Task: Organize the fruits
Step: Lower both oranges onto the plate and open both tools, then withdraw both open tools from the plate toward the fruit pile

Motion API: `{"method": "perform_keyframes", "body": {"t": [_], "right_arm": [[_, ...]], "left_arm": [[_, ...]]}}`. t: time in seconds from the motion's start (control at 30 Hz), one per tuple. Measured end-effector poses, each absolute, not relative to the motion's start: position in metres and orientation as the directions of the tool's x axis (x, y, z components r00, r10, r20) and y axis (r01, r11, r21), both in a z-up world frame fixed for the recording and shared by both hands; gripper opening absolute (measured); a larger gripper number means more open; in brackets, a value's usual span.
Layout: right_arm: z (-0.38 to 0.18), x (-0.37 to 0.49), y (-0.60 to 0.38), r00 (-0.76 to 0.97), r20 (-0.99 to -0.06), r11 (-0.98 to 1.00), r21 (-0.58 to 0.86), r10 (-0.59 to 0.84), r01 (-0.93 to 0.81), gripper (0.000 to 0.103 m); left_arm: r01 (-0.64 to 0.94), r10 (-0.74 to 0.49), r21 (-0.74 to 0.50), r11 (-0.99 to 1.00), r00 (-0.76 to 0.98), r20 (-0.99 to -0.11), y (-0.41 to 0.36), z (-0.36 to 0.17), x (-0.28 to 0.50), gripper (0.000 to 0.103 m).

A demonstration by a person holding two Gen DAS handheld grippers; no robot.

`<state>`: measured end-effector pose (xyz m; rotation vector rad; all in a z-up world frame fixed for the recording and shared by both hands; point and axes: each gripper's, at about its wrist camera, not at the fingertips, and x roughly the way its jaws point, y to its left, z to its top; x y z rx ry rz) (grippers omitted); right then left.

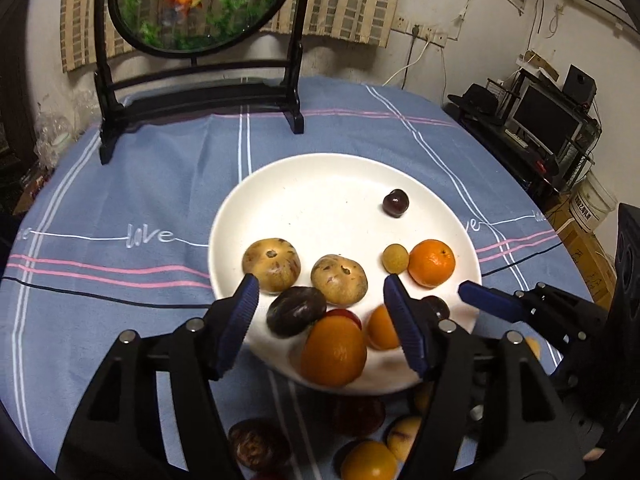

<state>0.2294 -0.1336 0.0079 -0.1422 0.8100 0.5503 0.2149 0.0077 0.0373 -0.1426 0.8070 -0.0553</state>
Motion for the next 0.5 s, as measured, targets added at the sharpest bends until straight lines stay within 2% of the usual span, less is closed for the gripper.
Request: {"method": "perform_keyframes", "body": {"t": [0.13, 0.2, 0.37, 0.5], "right_arm": [[0.012, 0.215, -0.152, 0.568, -0.713, 0.861, 0.098, 0.410, -0.498, 0.051], [0.013, 0.206, -0.164, 0.575, -0.710, 0.869, 0.105, 0.406, -0.483, 0.055], [0.012, 0.187, -0.192, 0.590, -0.705, 0.890, 0.134, 0.394, -0.435, 0.062], [0.003, 0.170, -0.214, 0.586, -0.709, 0.901, 0.168, 0.392, -0.399, 0.062]], "left_arm": [[-0.012, -0.084, -0.130, 0.991, 0.706, -0.704, 0.012, 0.046, 0.195, 0.075], [-0.018, -0.078, -0.128, 0.992, 0.709, -0.701, 0.015, 0.047, 0.184, 0.083], [-0.029, -0.066, -0.121, 0.992, 0.705, -0.706, 0.020, 0.043, 0.156, 0.089], [-0.048, -0.059, -0.127, 0.991, 0.690, -0.721, 0.027, 0.034, 0.133, 0.091]]}}
